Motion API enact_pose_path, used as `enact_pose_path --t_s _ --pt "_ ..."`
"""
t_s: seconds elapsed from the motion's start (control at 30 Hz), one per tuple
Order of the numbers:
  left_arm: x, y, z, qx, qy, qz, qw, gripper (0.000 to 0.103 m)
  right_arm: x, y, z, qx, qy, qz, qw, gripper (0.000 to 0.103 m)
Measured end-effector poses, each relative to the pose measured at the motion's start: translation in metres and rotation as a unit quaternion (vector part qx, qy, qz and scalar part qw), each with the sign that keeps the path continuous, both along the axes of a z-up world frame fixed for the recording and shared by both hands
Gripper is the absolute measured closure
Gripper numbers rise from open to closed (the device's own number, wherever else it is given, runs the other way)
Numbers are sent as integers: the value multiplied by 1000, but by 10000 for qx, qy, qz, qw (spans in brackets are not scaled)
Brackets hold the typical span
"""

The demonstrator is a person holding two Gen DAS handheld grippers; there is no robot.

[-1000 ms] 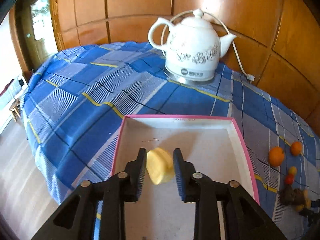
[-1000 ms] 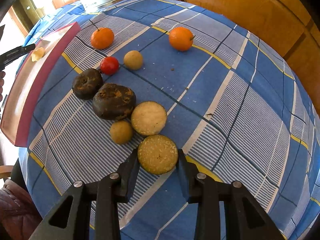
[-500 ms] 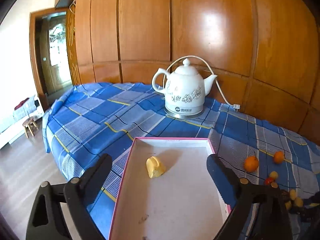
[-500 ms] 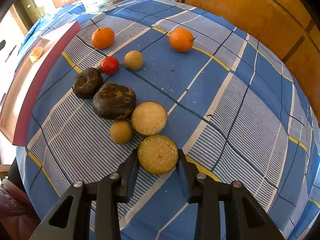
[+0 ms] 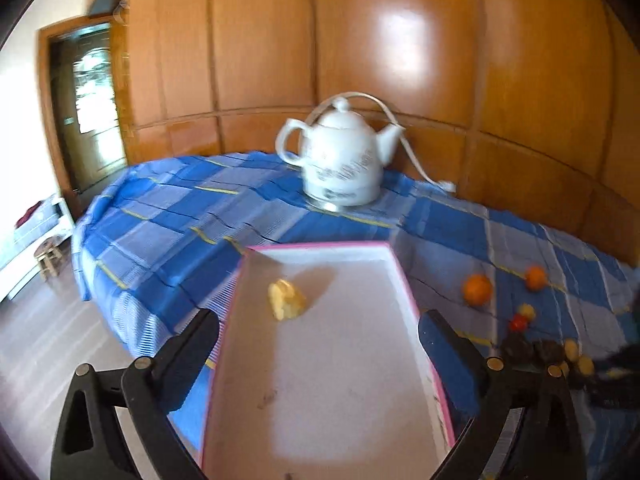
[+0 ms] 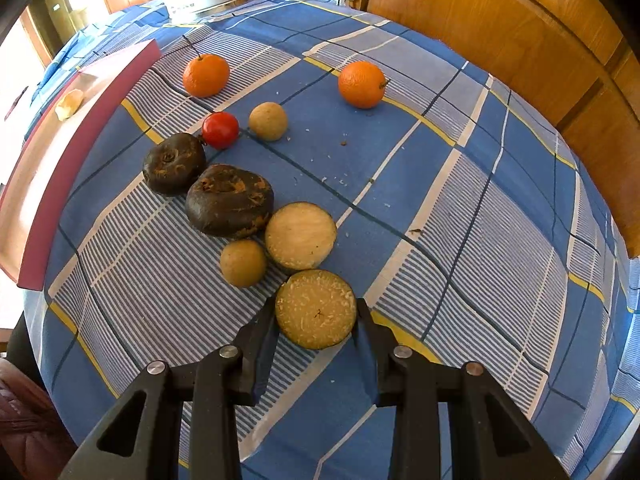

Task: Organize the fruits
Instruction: 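Grasp the pale round cut slice with the right gripper and lift it, then lower the slice into the tray and open the right gripper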

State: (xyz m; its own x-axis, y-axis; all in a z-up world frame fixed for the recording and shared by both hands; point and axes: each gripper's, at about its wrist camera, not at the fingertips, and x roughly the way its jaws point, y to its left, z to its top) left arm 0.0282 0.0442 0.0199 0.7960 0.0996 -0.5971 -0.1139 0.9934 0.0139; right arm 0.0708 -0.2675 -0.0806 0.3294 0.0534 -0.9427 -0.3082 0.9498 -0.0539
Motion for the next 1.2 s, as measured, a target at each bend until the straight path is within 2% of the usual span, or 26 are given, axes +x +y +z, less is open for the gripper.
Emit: enact_pose_path --t_s 0.1,0.2,0.43,0.6,0.97,1.2 --pt "-3 -11 -5 110 65 -279 9995 2 -7 1 5 -102 -20 -36 9999 67" --pt "-6 -18 -10 50 172 -506 9986 3 -17 4 17 -207 -160 -72 9996 67" --pt "-10 -24 -15 49 218 -696 9973 3 -38 26 51 -231 -617 12 9978 67" --pt "-12 -21 -14 60 204 -688 9974 3 -40 53 62 205 -788 332 9961 67" --pt "-12 1 -16 -43 258 -400 9989 3 3 135 69 1222 -769 980 9847 67" --pt "-14 45 -18 -318 289 218 9988 3 31 180 64 1697 -507 1190 9770 67"
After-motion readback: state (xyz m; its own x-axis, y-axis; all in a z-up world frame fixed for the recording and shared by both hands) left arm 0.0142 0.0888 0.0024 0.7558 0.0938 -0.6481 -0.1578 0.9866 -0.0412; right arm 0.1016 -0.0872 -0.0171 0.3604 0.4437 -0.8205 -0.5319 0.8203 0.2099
